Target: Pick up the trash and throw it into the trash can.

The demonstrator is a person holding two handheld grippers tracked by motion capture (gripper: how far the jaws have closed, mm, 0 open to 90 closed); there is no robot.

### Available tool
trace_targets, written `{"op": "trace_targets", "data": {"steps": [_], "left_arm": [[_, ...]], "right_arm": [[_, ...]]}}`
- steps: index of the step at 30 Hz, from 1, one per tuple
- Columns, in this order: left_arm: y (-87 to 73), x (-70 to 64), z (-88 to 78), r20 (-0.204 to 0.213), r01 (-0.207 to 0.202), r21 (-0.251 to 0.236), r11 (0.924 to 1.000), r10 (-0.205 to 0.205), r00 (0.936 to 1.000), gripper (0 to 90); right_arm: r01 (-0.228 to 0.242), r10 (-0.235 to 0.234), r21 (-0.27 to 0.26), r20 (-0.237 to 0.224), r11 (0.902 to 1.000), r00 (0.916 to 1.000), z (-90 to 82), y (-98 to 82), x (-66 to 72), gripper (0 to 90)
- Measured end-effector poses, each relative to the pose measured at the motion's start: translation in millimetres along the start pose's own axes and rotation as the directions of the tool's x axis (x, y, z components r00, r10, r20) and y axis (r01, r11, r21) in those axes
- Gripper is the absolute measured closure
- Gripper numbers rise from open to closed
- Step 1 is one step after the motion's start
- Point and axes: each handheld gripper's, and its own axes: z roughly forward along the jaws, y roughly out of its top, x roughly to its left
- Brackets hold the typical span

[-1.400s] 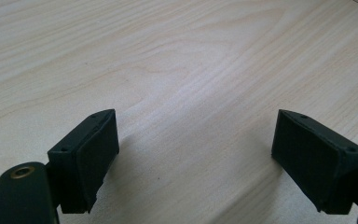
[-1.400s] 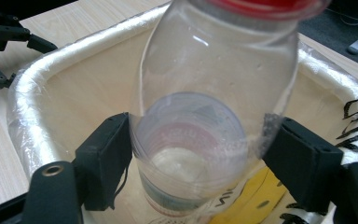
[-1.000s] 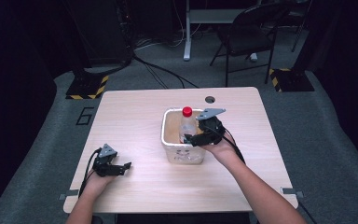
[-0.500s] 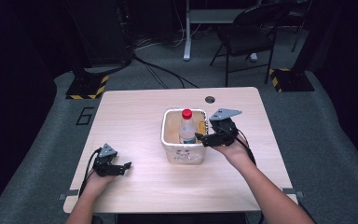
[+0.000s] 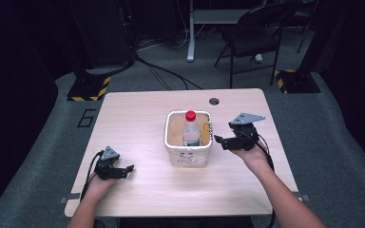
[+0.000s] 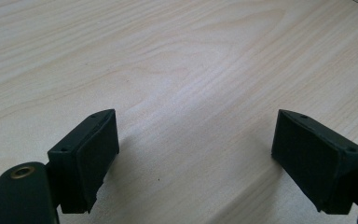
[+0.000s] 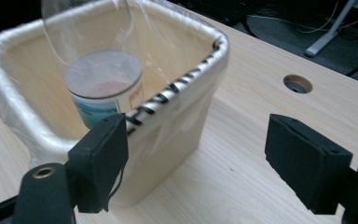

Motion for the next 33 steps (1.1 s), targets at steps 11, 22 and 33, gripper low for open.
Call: {"op": "trace_targets", "data": {"steps": [11,22,33], "left_arm": [[0.0,-0.1,0.0,0.0,0.0,0.0,1.0,0.0,1.0,14.6],[0.0,-0.1,0.0,0.0,0.0,0.0,1.0,0.0,1.0,14.6],[0.0,-0.1,0.0,0.0,0.0,0.0,1.0,0.0,1.0,14.6]], "right_arm": [[-0.011,0.01,0.011,0.023,0.9999,0.9997,-4.3,-20.9,-6.5,21.8],[-0.038,0.037,0.035,0.036,0.9987,0.9987,1.3,-49.0,-7.0,22.6],[-0.062,0.059,0.06,0.061,0.9962,0.9964,5.6,-73.7,-10.9,23.1]]}}
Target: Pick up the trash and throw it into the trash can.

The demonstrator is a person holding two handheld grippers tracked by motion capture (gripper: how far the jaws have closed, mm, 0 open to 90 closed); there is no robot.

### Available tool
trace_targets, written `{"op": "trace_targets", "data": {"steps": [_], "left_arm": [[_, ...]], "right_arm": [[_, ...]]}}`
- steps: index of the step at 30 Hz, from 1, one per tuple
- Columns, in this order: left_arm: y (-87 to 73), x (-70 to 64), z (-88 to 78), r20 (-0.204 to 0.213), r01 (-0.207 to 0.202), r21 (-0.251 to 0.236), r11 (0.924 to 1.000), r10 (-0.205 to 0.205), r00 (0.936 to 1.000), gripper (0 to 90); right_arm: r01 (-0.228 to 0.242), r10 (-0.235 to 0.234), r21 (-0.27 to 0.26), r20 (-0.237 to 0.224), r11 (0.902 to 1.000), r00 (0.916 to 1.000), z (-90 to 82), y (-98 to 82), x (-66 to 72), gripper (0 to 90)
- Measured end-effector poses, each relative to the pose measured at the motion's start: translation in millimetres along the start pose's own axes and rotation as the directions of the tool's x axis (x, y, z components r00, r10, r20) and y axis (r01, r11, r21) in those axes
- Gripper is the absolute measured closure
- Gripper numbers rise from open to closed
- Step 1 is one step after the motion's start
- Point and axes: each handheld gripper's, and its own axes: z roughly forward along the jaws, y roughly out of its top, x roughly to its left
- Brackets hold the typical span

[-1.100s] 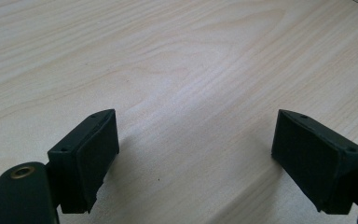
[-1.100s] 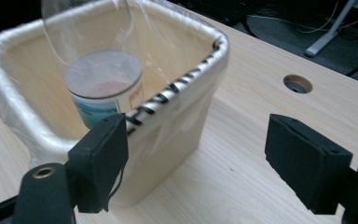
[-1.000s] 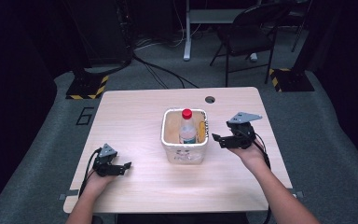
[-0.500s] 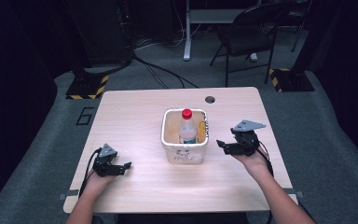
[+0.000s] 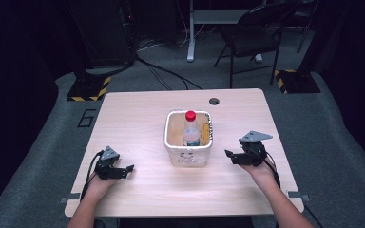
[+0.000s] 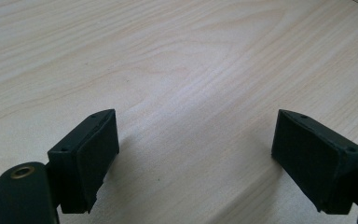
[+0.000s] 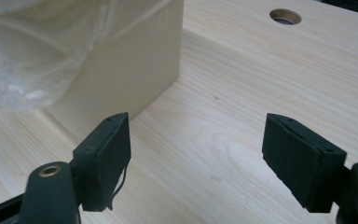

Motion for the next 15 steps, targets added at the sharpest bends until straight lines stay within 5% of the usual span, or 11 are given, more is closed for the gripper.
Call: {"op": "trace_targets", "data": {"steps": [15], "left_arm": [[0.0,0.0,0.0,0.0,0.0,0.0,1.0,0.0,1.0,14.6]], "right_arm": [[-0.034,0.032,0.036,0.046,0.9988,0.9984,10.0,-30.0,-13.9,22.8]]}}
